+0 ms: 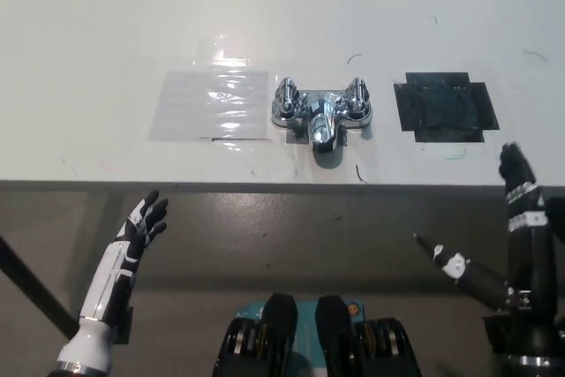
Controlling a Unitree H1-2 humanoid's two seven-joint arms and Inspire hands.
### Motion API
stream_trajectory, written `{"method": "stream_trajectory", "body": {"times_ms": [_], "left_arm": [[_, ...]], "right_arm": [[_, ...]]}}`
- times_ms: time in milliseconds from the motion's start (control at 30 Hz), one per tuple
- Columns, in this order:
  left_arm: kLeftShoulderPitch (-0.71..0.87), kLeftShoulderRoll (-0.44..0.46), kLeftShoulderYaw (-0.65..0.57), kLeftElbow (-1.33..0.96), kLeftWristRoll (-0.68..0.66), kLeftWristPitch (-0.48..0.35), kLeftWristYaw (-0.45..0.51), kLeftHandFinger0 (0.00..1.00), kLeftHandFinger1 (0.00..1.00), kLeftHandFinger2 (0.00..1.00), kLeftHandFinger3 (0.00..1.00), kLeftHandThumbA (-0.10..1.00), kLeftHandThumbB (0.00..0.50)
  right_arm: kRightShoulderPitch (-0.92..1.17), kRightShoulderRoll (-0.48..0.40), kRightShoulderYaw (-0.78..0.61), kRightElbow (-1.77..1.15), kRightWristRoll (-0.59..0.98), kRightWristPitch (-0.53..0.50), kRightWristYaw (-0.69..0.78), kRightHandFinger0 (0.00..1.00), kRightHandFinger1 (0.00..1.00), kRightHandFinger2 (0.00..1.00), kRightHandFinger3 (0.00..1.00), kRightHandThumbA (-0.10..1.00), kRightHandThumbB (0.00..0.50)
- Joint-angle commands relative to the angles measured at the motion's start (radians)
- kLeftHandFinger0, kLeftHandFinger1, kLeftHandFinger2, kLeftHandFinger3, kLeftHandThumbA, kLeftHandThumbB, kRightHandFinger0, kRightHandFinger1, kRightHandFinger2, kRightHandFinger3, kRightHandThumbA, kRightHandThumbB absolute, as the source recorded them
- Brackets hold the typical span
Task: The faucet is at the center of the desk and the robot turn off the faucet by turning the right faucet handle using the right hand
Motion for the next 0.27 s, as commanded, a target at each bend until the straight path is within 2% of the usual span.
{"method": "stream_trajectory", "body": {"times_ms": [0, 133, 167, 233], "left_arm": [[-0.008, 0.012, 0.015, -0.024, -0.015, -0.021, 0.003, 1.0, 1.0, 1.0, 1.0, 1.0, 0.283], [-0.008, 0.01, 0.017, -0.026, -0.014, -0.019, 0.005, 1.0, 1.0, 1.0, 1.0, 1.0, 0.284], [-0.007, 0.011, 0.017, -0.03, -0.012, -0.012, 0.004, 1.0, 1.0, 1.0, 1.0, 1.0, 0.291], [-0.008, 0.011, 0.016, -0.03, -0.011, -0.012, 0.003, 1.0, 1.0, 1.0, 1.0, 1.0, 0.284]], "right_arm": [[0.014, 0.024, 0.001, 0.058, -0.012, -0.083, 0.021, 1.0, 1.0, 1.0, 1.0, 1.0, 0.209], [0.017, 0.03, -0.001, 0.082, -0.004, -0.083, 0.03, 1.0, 1.0, 1.0, 1.0, 1.0, 0.21], [0.029, 0.028, 0.002, 0.122, 0.01, -0.083, 0.035, 1.0, 1.0, 1.0, 1.0, 1.0, 0.181], [0.036, 0.028, 0.002, 0.141, 0.016, -0.083, 0.036, 1.0, 1.0, 1.0, 1.0, 1.0, 0.175]]}}
